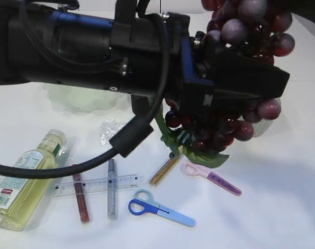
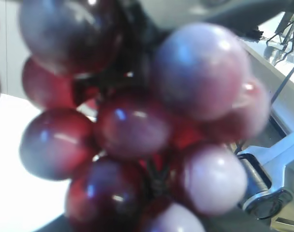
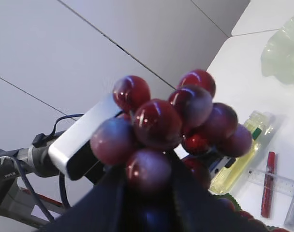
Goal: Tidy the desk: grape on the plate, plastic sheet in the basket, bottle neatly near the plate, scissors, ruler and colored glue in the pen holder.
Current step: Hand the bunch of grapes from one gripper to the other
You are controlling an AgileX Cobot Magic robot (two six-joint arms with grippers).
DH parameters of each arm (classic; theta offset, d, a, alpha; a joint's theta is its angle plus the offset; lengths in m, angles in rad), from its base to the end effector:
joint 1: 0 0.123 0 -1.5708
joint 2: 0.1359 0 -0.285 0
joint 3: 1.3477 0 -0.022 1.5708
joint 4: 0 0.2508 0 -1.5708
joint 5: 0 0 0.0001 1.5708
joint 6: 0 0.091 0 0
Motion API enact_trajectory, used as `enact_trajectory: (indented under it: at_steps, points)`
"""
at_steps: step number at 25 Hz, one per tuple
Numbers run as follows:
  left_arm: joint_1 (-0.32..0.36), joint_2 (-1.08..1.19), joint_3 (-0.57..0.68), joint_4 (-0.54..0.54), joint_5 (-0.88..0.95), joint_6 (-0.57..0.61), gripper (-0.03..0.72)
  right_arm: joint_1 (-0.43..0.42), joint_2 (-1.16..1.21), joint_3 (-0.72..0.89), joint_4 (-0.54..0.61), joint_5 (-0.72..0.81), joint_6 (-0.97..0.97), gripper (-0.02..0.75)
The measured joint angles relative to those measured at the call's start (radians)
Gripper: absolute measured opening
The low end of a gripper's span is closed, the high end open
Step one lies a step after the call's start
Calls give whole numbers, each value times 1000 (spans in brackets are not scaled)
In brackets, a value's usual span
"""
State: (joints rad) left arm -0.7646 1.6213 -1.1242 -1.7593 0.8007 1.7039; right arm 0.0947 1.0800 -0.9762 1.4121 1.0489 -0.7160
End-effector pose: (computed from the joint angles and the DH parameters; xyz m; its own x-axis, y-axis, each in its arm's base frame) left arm 0.2114 -0.2918 0.3093 -0.2877 0.1443 -0.9468 0.9577 0.0551 -0.2826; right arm 0.1889 0.0962 0.3948 -0.6880 0.2035 -0.6966 -0.5967 0.3876 0.7026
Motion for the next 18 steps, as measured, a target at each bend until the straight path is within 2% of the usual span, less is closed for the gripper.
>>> enact_trajectory:
  at_steps: [1, 6, 8, 10, 18]
  points:
    - [2, -5, 0, 0, 0, 0, 197, 0, 0, 0, 0, -5, 0, 211]
    - [29, -25, 0, 8, 8, 0, 195, 0, 0, -7, -6, -29, -2, 497]
    - [38, -33, 0, 8, 11, 0, 193, 0, 0, -7, -25, -37, -4, 565]
    - [46, -40, 0, 6, 13, 0, 192, 0, 0, -7, -53, -37, -4, 596]
    - [85, -60, 0, 2, 15, 0, 191, 0, 0, -7, -78, -40, -10, 608]
